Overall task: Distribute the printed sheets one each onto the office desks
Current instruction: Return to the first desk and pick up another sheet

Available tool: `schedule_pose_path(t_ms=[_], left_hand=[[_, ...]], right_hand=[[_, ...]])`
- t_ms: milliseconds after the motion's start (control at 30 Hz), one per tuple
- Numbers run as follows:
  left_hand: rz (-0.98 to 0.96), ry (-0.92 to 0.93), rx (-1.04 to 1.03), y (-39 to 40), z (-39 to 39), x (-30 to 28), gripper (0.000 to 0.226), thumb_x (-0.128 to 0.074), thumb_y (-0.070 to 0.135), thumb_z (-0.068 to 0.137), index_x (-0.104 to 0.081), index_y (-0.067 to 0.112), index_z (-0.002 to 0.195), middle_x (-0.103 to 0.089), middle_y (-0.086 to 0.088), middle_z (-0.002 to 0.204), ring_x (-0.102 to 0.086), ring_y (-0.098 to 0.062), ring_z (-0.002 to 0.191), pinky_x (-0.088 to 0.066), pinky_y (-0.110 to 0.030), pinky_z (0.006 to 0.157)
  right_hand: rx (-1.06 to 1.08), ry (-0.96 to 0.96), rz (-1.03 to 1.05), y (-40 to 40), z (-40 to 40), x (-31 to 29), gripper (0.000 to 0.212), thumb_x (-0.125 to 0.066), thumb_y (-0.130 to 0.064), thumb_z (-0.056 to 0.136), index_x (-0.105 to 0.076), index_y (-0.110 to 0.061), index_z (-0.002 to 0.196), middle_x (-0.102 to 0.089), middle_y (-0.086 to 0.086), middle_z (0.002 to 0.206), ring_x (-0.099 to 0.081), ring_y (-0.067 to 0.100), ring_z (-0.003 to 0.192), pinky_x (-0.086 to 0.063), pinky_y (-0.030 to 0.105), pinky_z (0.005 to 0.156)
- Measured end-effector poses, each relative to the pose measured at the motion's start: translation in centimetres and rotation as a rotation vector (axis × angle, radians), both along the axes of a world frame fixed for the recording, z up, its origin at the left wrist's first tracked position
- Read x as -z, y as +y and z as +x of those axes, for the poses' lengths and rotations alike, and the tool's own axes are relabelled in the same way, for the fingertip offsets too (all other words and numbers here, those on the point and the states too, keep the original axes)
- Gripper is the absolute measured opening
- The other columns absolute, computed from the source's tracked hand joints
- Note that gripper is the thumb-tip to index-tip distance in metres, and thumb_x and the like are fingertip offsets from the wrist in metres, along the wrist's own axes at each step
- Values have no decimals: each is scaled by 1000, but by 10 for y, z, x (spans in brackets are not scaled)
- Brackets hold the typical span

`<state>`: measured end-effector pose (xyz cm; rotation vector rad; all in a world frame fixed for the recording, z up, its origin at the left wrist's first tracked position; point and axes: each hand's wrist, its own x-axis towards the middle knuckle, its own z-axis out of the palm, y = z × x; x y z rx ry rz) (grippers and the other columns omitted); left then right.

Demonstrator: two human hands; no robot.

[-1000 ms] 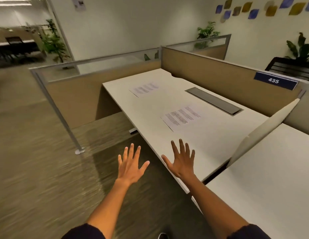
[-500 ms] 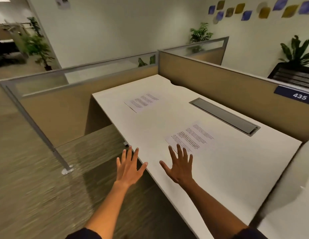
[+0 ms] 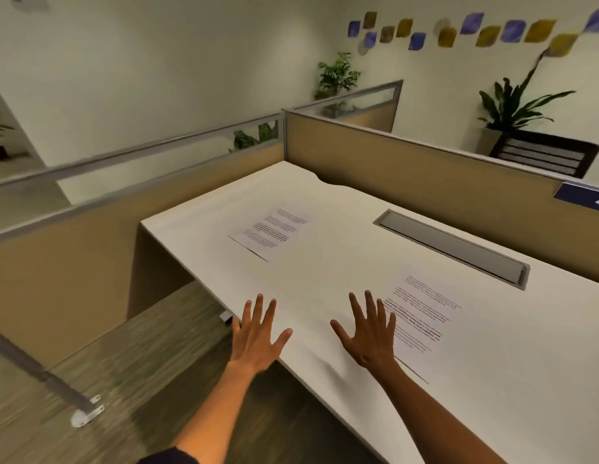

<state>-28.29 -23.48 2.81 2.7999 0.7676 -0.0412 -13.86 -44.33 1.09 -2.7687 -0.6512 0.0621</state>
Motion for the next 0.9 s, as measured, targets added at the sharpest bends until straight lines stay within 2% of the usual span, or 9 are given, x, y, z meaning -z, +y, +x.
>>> schedule_pose_path(t_ms=[100, 267, 633, 900], left_hand=[[-1, 26, 63, 32, 20, 2, 82, -22, 72, 90, 8, 30, 154, 19, -5, 163, 13, -30, 151, 0, -57, 120], [-36, 50, 215, 38, 65, 17, 81, -22, 70, 91, 9, 30, 153, 19, -3, 163, 14, -29, 151, 1, -56, 121], [-98, 84, 482, -18, 173, 31, 78, -29, 67, 92, 2, 32, 154, 13, 1, 164, 10, -25, 152, 0, -54, 121], [-84, 166, 681, -57, 216, 36, 79, -30, 67, 92, 1, 31, 154, 16, 1, 164, 13, -24, 152, 3, -54, 122]], right_hand=[[110, 43, 7, 15, 4, 1, 84, -18, -81, 82, 3, -40, 152, 11, -1, 164, 5, 28, 152, 1, 56, 120], [284, 94, 22, 7, 17, 14, 83, -23, -80, 83, 1, -41, 152, 9, -2, 164, 2, 27, 152, 0, 55, 120], [583, 167, 23, -54, 54, 36, 83, -30, -77, 84, -3, -39, 153, 2, 2, 164, -4, 30, 151, -6, 56, 119], [730, 170, 54, -88, 52, 44, 85, -34, -76, 84, -5, -37, 153, 0, 5, 164, -4, 30, 151, -7, 55, 120]])
